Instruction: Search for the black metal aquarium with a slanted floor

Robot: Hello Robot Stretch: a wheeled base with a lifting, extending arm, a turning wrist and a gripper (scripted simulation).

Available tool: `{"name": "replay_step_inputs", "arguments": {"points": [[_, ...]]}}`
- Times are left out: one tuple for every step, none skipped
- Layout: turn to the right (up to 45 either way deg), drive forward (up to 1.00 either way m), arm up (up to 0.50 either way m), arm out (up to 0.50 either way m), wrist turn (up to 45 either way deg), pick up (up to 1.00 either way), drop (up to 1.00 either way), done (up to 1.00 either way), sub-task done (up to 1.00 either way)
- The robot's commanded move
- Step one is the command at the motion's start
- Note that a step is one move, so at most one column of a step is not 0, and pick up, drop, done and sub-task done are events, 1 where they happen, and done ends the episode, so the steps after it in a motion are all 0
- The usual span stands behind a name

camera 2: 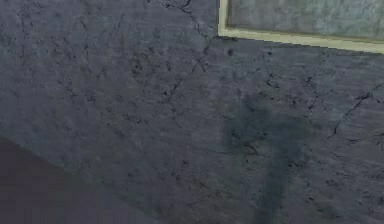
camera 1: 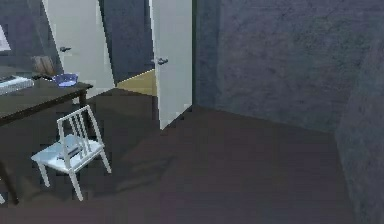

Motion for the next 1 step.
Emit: {"name": "replay_step_inputs", "arguments": {"points": [[0.0,0.45,0.00,0.00,0.0,0.00,0.00,0.00,0.00]]}}
